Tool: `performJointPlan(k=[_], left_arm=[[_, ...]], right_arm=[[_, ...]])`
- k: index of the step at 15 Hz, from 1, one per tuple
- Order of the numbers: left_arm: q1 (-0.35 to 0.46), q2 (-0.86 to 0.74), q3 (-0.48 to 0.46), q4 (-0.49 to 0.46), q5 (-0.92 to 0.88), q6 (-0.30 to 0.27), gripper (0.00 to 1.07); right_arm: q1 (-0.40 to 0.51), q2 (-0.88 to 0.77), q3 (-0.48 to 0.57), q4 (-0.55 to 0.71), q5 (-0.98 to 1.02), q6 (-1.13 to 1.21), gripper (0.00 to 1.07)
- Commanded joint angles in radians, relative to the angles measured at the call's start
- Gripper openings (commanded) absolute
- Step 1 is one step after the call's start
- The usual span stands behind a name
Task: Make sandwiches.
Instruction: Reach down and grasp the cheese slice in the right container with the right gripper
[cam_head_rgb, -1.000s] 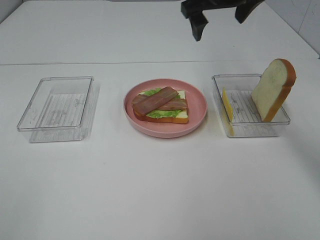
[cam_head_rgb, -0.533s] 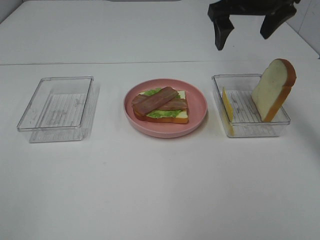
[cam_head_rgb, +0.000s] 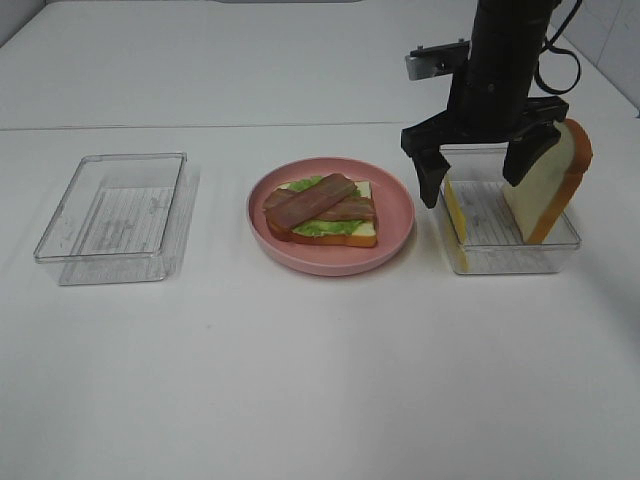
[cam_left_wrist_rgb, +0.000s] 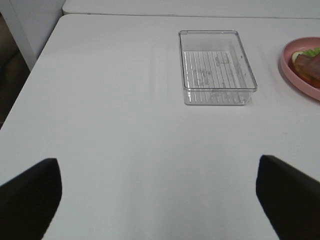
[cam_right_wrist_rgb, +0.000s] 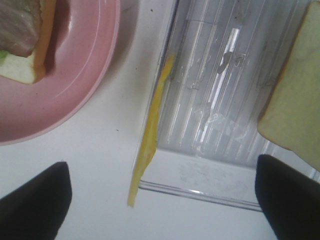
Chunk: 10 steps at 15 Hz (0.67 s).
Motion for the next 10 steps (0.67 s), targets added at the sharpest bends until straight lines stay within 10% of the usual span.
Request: performJointPlan(k=[1, 6, 10], left_arm=[[0.001, -0.016, 0.001, -0.008, -0.004, 0.003, 1.00], [0.001, -0.016, 0.001, -0.008, -0.004, 0.003, 1.00], [0.001, -0.016, 0.001, -0.008, -0.004, 0.003, 1.00]], right_arm=[[-0.002, 0.023, 0.006, 0.003, -0.018, -0.012, 0.97], [-0.002, 0.056, 0.006, 0.008, -0.020, -0.013, 0.89], [-0.002, 0.057, 0.006, 0.045, -0.027, -0.033, 0.30]])
